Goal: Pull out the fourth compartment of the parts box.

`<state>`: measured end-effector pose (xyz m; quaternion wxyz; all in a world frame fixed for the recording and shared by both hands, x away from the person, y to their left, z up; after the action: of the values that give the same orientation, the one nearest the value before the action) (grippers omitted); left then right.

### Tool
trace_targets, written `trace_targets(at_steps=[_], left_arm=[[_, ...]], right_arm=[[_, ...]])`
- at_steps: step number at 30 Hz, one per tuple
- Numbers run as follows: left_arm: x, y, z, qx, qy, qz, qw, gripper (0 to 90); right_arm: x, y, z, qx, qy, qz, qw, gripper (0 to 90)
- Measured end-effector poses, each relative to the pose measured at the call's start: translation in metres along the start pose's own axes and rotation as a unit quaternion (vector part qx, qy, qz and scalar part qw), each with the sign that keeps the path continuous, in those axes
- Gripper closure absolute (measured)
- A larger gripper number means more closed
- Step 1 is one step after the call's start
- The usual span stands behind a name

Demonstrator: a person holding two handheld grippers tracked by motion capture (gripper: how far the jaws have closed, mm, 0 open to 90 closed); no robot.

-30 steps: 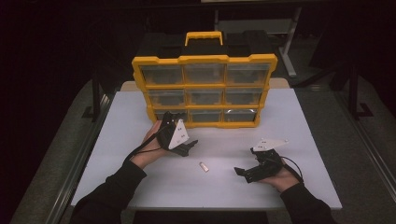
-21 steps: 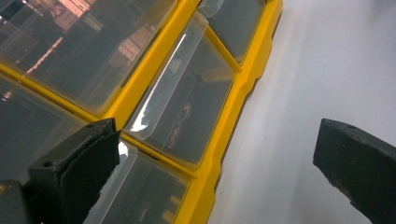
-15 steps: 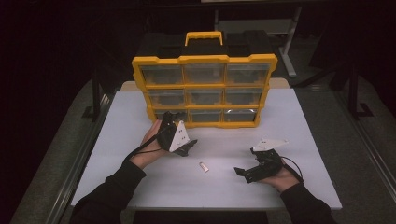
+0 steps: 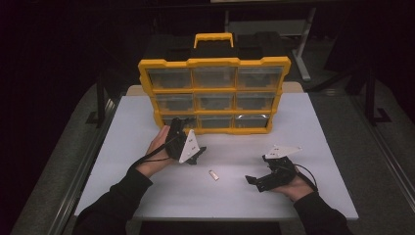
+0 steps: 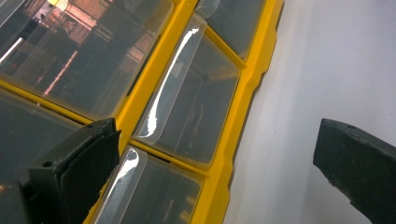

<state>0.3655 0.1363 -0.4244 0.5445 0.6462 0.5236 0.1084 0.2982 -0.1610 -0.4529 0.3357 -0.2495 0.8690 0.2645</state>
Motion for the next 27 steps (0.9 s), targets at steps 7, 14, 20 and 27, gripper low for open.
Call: trace_targets(at_steps=[7,14,20,27], left_arm=[[-0.0003,-0.0009,-0.0005,-0.006,0.004,0.018,0.9998,0.1],[-0.0009,-0.0023,-0.0003,-0.014,0.008,0.035,0.9992,0.1],[-0.0015,-0.0031,-0.0004,-0.021,0.013,0.052,0.9984,0.1],[-0.0022,-0.0047,-0.0003,-0.028,0.016,0.071,0.9969,0.1]], right_arm=[[0.0001,0.0001,0.0000,0.000,0.001,0.000,1.0000,0.0],[0.0001,0.0002,0.0002,0.000,0.001,0.000,1.0000,0.0],[0.0001,0.0000,0.0001,0.000,0.001,0.000,1.0000,0.0],[0.0001,0.0000,0.0000,0.000,0.001,0.000,1.0000,0.0]])
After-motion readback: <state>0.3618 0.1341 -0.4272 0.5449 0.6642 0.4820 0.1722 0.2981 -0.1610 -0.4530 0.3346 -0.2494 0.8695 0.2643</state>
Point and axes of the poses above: each handheld gripper's, and its own axes: z roughly forward along the jaws, x roughly out of its underside, y roughly to its left, the point moved 2 cm from there along z, roughly forward along the jaws, and after that the axes turned 12 degrees about z, right-handed, at the moved point
